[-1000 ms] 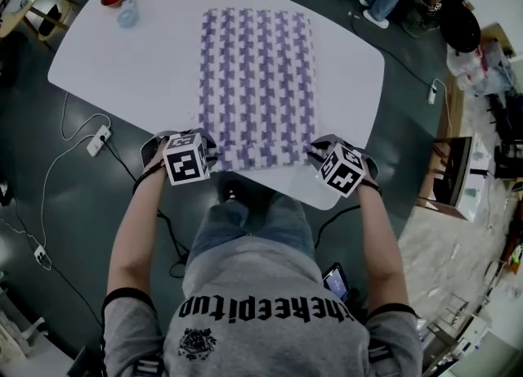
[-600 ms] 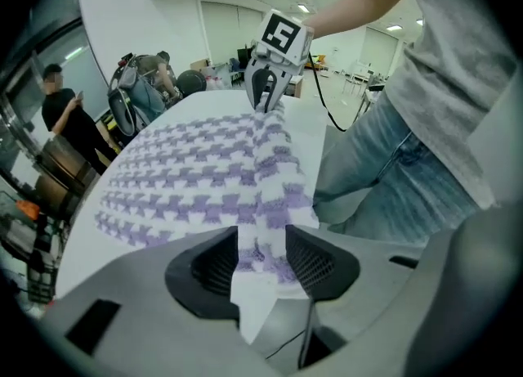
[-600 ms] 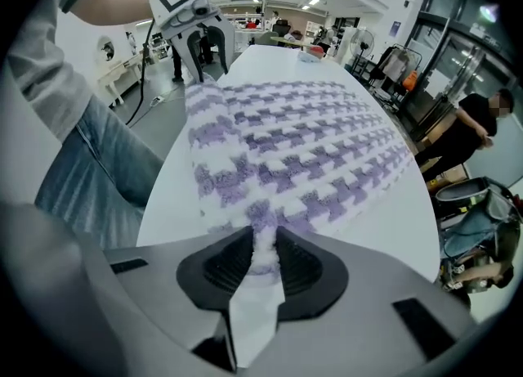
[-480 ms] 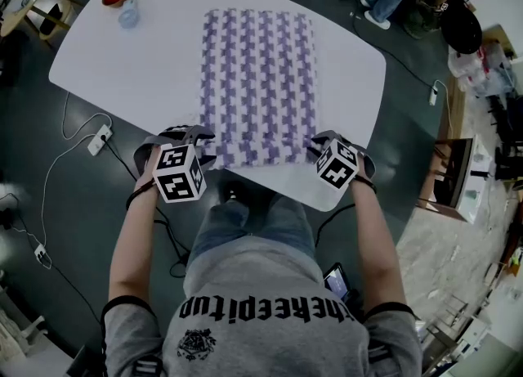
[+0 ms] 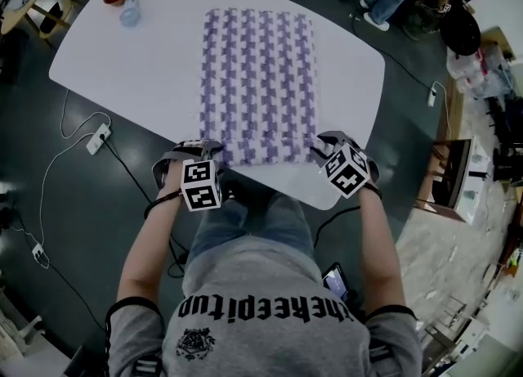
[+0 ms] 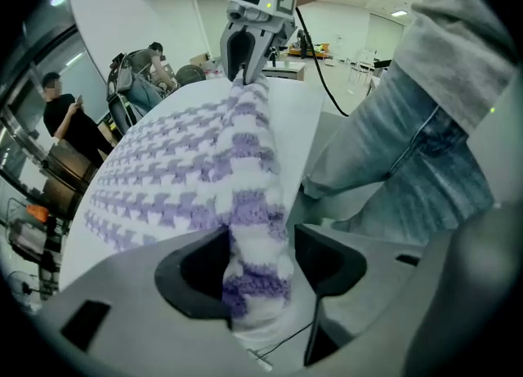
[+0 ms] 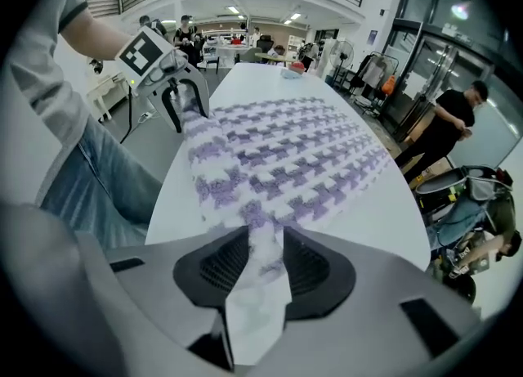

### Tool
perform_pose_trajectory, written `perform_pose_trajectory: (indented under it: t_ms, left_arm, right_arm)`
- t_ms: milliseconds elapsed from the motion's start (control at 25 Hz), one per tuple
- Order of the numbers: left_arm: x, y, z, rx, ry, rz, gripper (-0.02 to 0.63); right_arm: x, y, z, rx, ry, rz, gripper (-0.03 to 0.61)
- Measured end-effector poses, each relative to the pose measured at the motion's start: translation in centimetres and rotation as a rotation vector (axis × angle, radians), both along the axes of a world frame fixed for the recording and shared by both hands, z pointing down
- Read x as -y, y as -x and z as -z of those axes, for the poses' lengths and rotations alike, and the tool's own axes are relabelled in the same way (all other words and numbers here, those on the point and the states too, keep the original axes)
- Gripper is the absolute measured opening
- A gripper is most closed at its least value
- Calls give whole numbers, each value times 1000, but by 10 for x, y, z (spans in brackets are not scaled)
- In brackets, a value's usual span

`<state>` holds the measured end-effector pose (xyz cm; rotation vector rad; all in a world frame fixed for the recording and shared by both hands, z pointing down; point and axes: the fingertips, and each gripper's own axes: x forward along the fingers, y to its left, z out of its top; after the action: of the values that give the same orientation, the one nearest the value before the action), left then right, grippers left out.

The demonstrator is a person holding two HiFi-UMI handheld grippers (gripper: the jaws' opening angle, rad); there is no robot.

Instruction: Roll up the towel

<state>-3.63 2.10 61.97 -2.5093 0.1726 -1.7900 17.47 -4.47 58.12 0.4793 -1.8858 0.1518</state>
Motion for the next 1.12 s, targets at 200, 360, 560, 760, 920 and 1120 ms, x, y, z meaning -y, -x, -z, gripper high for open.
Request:
perform_pose_trajectory:
  t_ms: [200, 360, 560, 760, 920, 1120]
  left_arm:
    - [-5, 3, 4, 5, -5, -1, 230]
    - [-7, 3, 14, 6, -11, 1, 218]
    - [-4, 4, 18, 20, -22, 2, 184]
    - [-2, 5, 4, 15, -9, 9, 108]
    - [-2, 4, 8, 7, 43, -18, 95]
    - [-2, 7, 17, -11, 142, -58, 95]
  right_arm:
    - [-12, -4, 29, 20, -107, -15, 121]
    - [-40, 6, 33, 2, -79, 92, 161]
    - [-44, 4, -4, -196, -123, 235, 179]
    - [-44, -1, -32, -226, -91, 241, 73]
    - [-46, -2, -26, -198, -43, 237, 48]
    - [-48, 1, -13, -159, 61, 254, 48]
